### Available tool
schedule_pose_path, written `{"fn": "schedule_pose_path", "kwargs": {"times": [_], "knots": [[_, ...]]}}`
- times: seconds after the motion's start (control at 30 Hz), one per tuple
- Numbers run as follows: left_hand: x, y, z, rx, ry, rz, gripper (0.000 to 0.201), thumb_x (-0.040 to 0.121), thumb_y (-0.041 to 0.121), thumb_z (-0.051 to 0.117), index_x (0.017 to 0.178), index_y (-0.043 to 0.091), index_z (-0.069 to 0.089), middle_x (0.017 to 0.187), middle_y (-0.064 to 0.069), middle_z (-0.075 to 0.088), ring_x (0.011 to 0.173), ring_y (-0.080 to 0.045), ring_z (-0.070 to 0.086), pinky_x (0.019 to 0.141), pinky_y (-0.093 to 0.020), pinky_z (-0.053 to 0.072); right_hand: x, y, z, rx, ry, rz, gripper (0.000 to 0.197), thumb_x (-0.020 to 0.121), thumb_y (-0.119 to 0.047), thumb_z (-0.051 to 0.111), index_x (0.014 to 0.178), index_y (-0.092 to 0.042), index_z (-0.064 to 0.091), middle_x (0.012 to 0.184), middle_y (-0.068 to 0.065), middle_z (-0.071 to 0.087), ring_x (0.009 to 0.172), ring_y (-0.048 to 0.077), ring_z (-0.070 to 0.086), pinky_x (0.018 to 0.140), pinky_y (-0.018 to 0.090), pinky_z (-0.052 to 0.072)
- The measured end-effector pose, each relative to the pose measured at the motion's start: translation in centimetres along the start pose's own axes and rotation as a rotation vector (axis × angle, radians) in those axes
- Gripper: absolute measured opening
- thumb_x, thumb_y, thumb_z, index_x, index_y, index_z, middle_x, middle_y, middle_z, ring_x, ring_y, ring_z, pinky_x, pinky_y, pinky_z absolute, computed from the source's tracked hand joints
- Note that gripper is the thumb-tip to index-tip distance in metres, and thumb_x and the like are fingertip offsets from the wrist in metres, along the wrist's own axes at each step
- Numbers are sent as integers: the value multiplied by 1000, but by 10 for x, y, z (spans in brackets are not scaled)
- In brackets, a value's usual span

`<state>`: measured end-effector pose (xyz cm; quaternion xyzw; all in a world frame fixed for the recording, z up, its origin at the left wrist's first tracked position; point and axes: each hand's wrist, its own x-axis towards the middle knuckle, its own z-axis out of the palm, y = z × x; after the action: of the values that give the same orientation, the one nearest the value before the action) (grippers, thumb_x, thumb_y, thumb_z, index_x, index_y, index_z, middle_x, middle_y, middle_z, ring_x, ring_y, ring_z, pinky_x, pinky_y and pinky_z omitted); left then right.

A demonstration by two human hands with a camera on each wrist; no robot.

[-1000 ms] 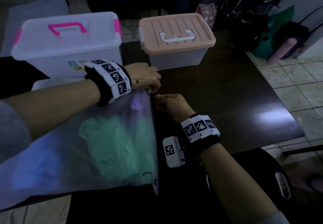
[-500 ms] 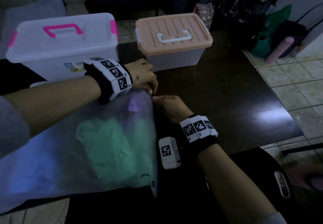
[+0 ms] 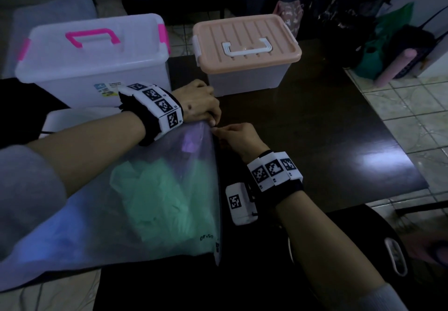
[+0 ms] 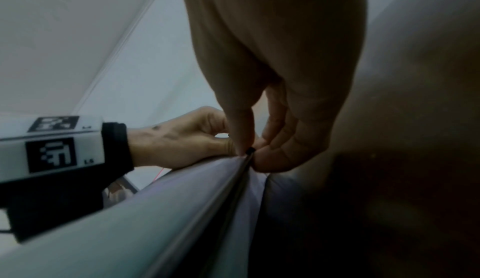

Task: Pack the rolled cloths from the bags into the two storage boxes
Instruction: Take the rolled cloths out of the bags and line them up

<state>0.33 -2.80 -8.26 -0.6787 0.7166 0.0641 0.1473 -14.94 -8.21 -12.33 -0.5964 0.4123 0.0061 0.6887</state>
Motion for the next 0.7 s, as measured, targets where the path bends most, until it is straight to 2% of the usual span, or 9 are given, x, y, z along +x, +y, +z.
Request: {"fn": "schedule_pose_path", "kwargs": {"times": [0.13, 0.27, 0.4, 0.57, 0.7], "knots": [[0, -1, 3, -2, 31, -5, 19, 90, 42, 52, 98, 34, 67, 103, 19, 62, 90, 1, 30, 97, -31, 22, -2, -1, -1, 4, 13, -6, 19, 85, -20, 68, 96, -4, 65, 78, 3, 62, 71, 11, 58, 66, 22, 51], [-1, 2, 3, 12, 30, -17, 19, 92, 40, 49, 99, 36, 65, 107, 19, 62, 97, -6, 40, 96, -32, 25, -6, 1, -1, 10, 0, -9, 14, 87, -18, 66, 90, -5, 66, 78, 4, 61, 70, 12, 58, 70, 24, 51], [-1, 5, 2, 3, 28, -47, 18, 92, 39, 48, 100, 36, 65, 107, 19, 62, 100, -8, 41, 95, -31, 24, -11, 3, -1, 25, -12, -2, 8, 88, -19, 64, 87, -11, 65, 79, 4, 61, 71, 12, 57, 70, 25, 51], [-1, 7, 3, -11, 28, -63, 19, 92, 38, 49, 101, 36, 65, 106, 16, 64, 100, -9, 43, 97, -33, 25, -14, 4, 0, -1, 10, -16, 9, 87, -21, 66, 89, -13, 66, 92, 8, 65, 84, 17, 62, 86, 34, 54], [-1, 7, 3, -53, 48, -56, 19, 92, 37, 50, 100, 34, 67, 102, 13, 65, 98, -8, 43, 96, -32, 25, -16, 5, 0, 9, 17, -15, 7, 86, -21, 66, 86, -14, 65, 86, 4, 65, 80, 15, 62, 86, 33, 54]]}}
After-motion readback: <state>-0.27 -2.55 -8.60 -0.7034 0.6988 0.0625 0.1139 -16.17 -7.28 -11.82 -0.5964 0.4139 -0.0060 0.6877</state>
